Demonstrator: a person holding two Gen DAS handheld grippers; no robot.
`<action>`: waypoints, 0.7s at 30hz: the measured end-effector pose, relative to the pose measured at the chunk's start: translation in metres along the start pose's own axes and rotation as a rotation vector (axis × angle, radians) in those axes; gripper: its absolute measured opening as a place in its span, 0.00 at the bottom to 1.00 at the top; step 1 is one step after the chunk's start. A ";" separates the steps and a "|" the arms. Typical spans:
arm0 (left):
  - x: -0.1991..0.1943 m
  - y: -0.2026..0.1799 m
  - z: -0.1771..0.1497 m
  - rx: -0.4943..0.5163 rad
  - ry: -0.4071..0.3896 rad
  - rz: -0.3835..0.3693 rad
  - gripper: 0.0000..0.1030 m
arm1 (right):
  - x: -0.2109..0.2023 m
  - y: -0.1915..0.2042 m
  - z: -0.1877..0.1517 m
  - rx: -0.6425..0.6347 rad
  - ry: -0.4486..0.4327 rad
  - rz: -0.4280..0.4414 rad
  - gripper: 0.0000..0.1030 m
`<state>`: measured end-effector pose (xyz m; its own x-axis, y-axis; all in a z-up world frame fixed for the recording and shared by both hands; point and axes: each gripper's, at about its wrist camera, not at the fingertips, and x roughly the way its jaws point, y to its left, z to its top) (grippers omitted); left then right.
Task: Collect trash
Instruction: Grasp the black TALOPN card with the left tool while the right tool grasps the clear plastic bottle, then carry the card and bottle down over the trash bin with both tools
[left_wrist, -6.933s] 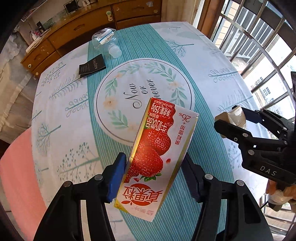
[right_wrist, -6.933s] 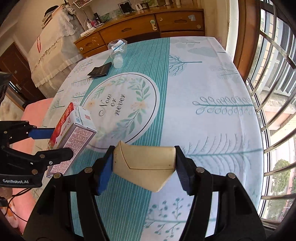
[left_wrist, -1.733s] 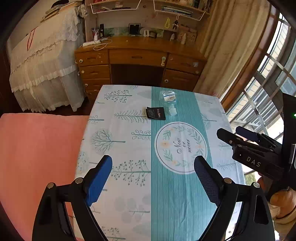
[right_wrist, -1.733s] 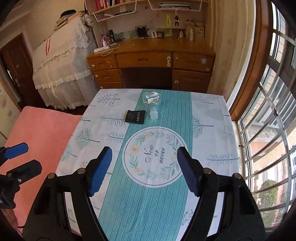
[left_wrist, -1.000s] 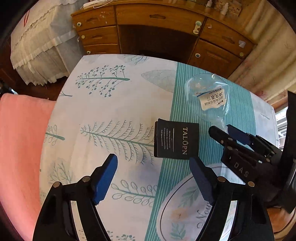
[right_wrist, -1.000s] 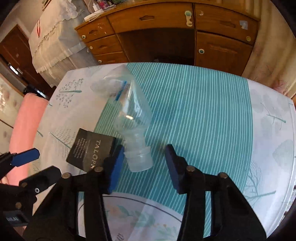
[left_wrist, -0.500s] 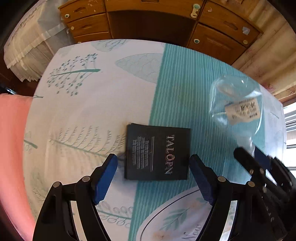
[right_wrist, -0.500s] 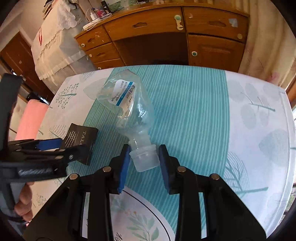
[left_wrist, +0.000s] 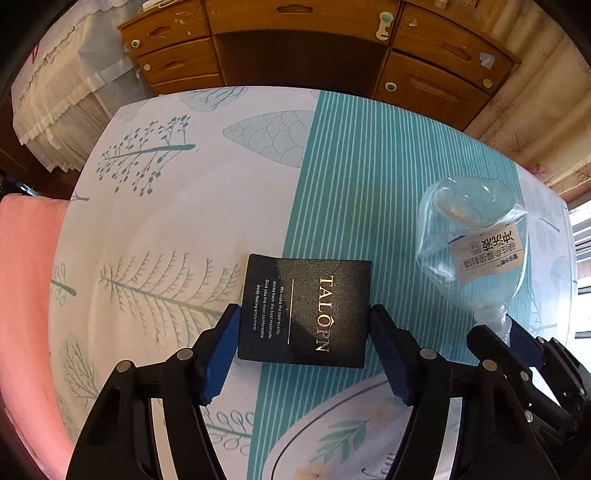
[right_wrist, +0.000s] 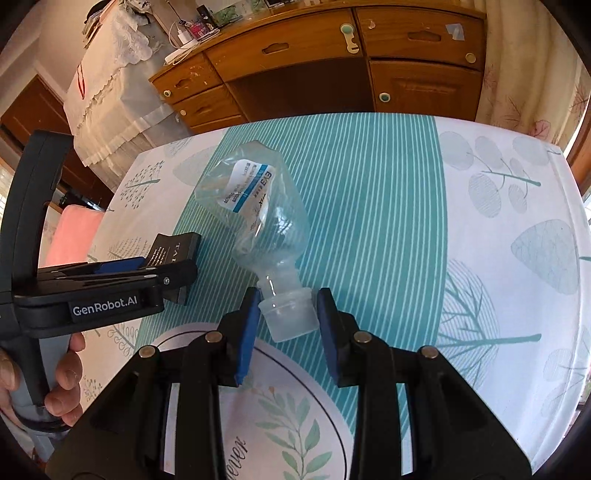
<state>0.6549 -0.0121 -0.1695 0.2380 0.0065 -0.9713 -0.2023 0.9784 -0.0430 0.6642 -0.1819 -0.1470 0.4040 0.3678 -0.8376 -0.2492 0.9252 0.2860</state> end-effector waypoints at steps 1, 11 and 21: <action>-0.002 0.000 -0.004 -0.003 -0.001 -0.005 0.67 | -0.002 0.000 -0.003 0.004 0.004 0.003 0.27; -0.055 0.004 -0.071 0.007 -0.037 -0.056 0.67 | -0.047 0.017 -0.047 0.043 -0.012 0.019 0.27; -0.138 0.036 -0.200 0.094 -0.092 -0.109 0.67 | -0.136 0.066 -0.151 0.080 -0.086 -0.034 0.26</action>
<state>0.4247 -0.0190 -0.0837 0.3407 -0.0864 -0.9362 -0.0813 0.9893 -0.1209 0.4593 -0.1850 -0.0843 0.4859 0.3392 -0.8055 -0.1643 0.9407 0.2969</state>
